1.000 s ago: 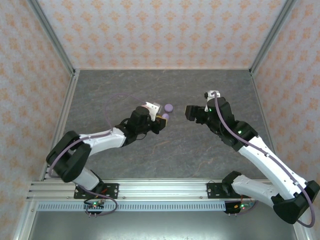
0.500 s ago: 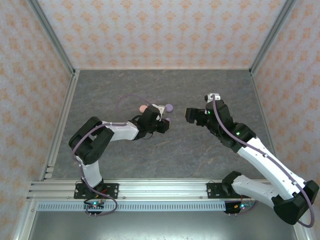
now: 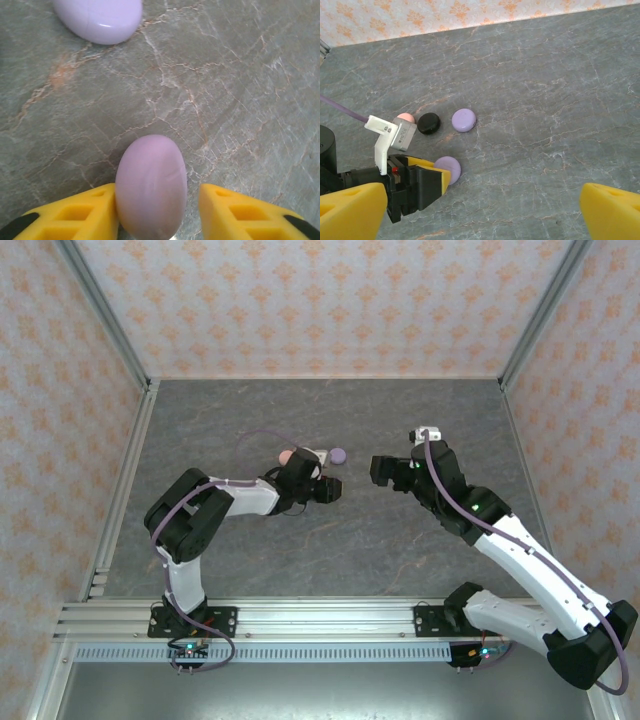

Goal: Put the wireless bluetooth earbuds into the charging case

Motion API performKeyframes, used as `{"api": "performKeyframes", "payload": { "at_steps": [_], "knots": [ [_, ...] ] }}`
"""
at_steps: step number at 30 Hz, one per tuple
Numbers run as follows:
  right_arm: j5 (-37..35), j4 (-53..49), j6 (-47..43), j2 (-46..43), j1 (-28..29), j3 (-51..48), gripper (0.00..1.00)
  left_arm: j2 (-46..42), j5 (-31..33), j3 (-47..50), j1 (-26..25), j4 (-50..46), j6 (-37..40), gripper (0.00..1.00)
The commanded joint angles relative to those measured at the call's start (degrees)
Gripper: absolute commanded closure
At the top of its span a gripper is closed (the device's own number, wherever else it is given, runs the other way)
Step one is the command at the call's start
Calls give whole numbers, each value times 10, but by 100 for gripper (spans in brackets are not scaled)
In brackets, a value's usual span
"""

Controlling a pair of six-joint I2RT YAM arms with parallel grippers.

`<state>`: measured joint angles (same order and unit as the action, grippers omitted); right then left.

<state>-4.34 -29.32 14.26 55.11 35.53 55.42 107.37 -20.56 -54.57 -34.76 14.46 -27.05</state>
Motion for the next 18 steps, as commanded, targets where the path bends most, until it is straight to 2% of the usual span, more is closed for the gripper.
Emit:
{"api": "performKeyframes", "payload": {
  "at_steps": [1, 6, 13, 15, 18],
  "knots": [
    [-23, -1, -11, -10, -3, -3, 1, -13, 8, 2, 5, -1, -2, 51],
    [-45, 4, -16, -10, -10, -20, 1, -62, 34, 25, 6, 0, 13, 44],
    [-105, 19, -20, -30, -75, -77, 1, -177, 83, 32, 15, -64, 72, 34],
    [-132, 40, -32, -45, -95, -100, 1, -214, 102, 43, 26, -75, 82, 32],
    [-222, 82, -27, -66, -120, -143, 1, -279, 147, 74, 49, -77, 90, 28]
  ]
}}
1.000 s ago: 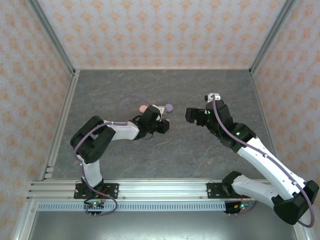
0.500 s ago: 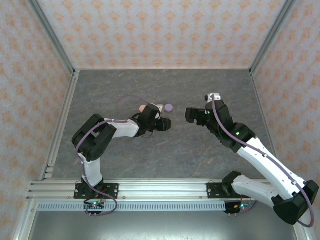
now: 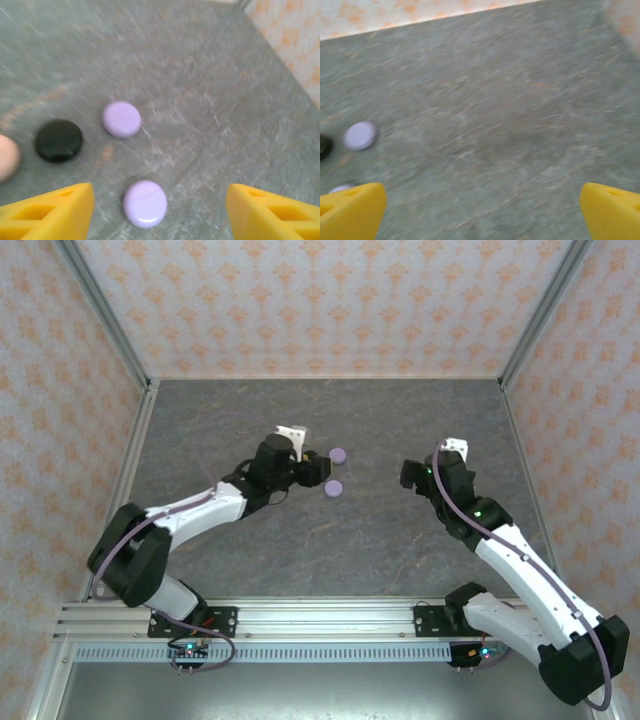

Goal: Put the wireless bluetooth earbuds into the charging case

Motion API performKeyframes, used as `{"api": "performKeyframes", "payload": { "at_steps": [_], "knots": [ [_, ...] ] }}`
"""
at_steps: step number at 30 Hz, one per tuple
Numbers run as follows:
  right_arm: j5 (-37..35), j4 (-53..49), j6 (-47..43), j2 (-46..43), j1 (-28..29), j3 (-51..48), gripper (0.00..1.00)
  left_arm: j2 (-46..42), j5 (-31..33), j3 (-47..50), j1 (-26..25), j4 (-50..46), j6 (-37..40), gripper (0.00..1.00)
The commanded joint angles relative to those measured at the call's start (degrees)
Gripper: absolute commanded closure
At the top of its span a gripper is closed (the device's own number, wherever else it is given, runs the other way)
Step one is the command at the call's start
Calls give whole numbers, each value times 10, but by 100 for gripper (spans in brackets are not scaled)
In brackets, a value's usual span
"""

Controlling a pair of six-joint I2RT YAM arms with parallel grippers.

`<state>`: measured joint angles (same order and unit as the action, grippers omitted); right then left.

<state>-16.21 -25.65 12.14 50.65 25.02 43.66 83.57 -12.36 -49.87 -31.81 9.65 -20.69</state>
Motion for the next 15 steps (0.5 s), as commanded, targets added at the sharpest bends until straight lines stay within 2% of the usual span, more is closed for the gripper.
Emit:
{"api": "performKeyframes", "payload": {
  "at_steps": [1, 3, 7, 12, 15],
  "knots": [
    [-143, 66, 5, -28, -25, -43, 1, -66, 86, 40, 27, -29, 30, 26],
    [-171, 126, -4, -36, -49, -87, 1, -110, 132, 64, 43, -28, 37, 23],
    [-146, 274, -35, -8, -98, -159, 1, -190, 241, 123, 67, 5, 71, 18],
    [-138, 470, -85, 121, -130, -211, 1, -224, 339, 177, 81, 75, 138, 15],
    [-111, 658, -135, 227, -135, -244, 1, -211, 397, 195, 82, 113, 173, 14]
  ]
}}
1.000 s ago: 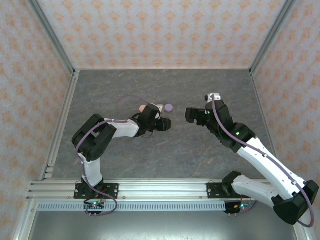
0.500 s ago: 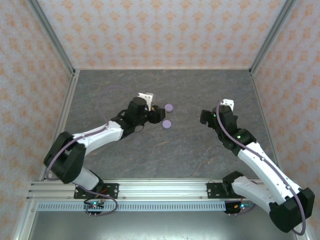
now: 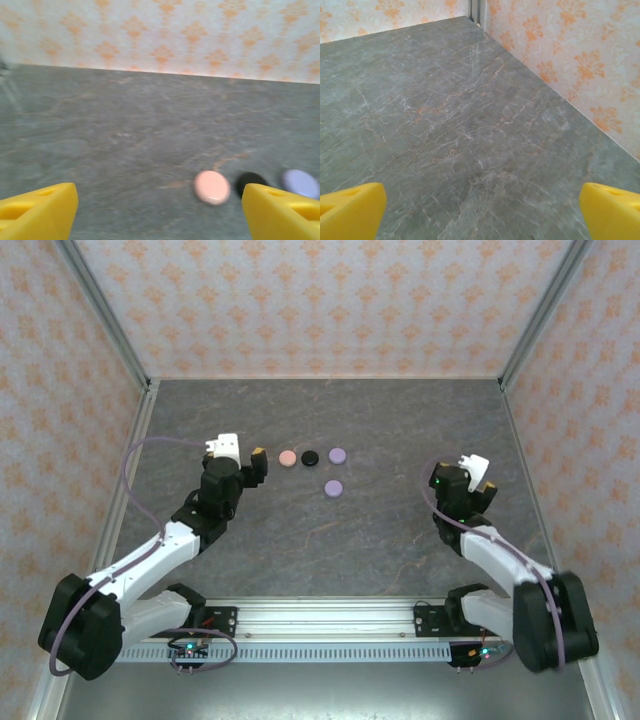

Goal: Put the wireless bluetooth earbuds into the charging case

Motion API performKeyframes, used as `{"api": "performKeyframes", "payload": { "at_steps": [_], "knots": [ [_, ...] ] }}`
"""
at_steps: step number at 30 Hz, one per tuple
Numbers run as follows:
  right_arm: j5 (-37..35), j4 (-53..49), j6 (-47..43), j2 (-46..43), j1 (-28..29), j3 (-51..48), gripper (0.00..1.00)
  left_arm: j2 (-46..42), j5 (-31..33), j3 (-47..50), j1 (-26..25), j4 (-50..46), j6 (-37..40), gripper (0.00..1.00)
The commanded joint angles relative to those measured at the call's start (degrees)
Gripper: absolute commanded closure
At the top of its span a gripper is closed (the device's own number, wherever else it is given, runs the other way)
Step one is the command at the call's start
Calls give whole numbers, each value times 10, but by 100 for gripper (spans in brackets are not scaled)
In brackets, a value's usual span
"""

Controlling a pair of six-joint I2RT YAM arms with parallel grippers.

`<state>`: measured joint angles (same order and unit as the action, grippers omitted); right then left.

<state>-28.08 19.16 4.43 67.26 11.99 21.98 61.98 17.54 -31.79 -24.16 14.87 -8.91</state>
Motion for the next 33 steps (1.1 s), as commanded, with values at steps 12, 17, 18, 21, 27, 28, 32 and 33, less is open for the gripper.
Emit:
{"api": "performKeyframes", "payload": {
  "at_steps": [12, 17, 18, 21, 27, 28, 32, 33],
  "knots": [
    [138, 342, -65, 204, -68, -22, 1, 104, 63, 79, 77, 263, 129, 12],
    [162, 279, -44, 198, -94, 7, 1, 118, 34, 76, 107, 273, 168, 11],
    [163, 261, -42, 195, -94, 11, 1, 118, 30, 71, 116, 254, 167, 11],
    [163, 267, -43, 196, -94, 9, 1, 106, 15, 74, 133, 225, 155, 11],
    [163, 273, -44, 197, -93, 9, 1, 99, -38, 109, 172, 233, 113, 10],
    [163, 274, -45, 197, -94, 8, 1, 115, -43, 126, 180, 269, 105, 10],
    [163, 273, -44, 197, -94, 7, 1, 169, -89, 117, 217, 298, 78, 8],
    [163, 273, -45, 197, -94, 7, 1, 187, -96, 107, 221, 292, 75, 8]
  ]
}}
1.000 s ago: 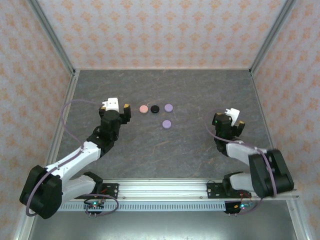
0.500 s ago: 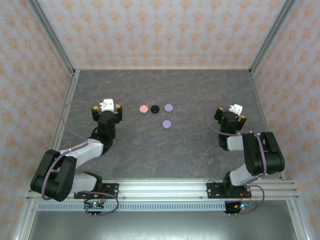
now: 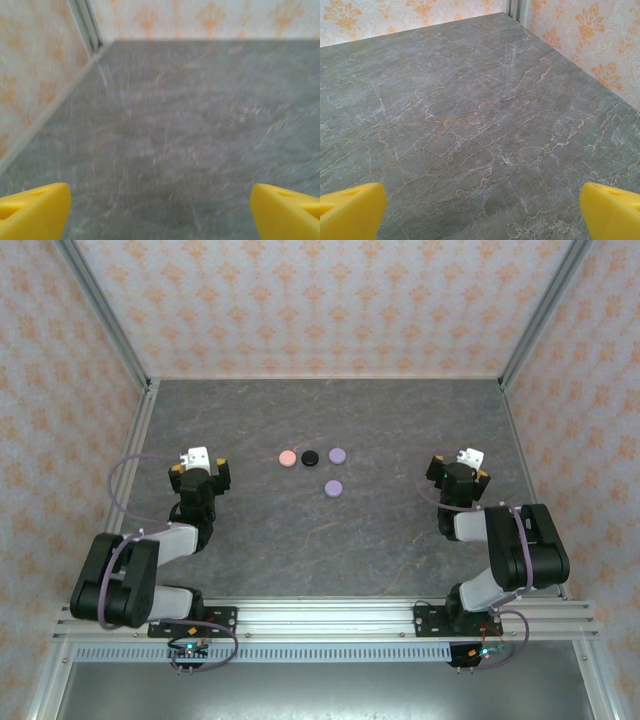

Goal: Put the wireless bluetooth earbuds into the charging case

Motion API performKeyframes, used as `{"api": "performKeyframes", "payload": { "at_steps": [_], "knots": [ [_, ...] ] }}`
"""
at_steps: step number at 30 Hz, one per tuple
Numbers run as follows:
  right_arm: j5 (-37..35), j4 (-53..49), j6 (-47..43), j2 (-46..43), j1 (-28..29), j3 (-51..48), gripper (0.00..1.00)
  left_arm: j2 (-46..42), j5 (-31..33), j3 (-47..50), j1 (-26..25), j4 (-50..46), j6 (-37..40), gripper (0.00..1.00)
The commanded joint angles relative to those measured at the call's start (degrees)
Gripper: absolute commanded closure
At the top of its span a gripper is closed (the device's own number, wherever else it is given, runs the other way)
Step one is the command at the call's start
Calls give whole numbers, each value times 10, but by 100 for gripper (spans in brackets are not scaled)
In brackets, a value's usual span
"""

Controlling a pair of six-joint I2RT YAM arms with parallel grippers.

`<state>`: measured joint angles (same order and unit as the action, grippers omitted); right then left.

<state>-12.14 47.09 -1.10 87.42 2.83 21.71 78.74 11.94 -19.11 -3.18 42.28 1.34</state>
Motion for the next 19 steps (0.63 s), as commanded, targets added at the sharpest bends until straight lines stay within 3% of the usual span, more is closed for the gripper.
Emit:
{"api": "performKeyframes", "payload": {
  "at_steps": [1, 2, 4, 5, 10, 19],
  "knots": [
    [4, -6, 10, -5, -2, 10, 1, 52, -41, -20, 14, 41, -32, 7],
    [3, -6, 9, -4, -1, 10, 1, 79, -39, -21, 18, 80, -32, 7],
    [2, -7, 9, -5, 0, 11, 1, 60, -41, -33, 19, 21, -37, 7],
    [2, -7, 9, -4, 1, 11, 1, 72, -40, -22, 19, 65, -33, 6],
    [1, -7, 9, -4, 1, 11, 1, 69, -52, -39, 17, 29, -25, 0],
    [1, -9, 8, -3, 1, 11, 1, 70, -33, -49, 2, 10, -14, 0]
  ]
}}
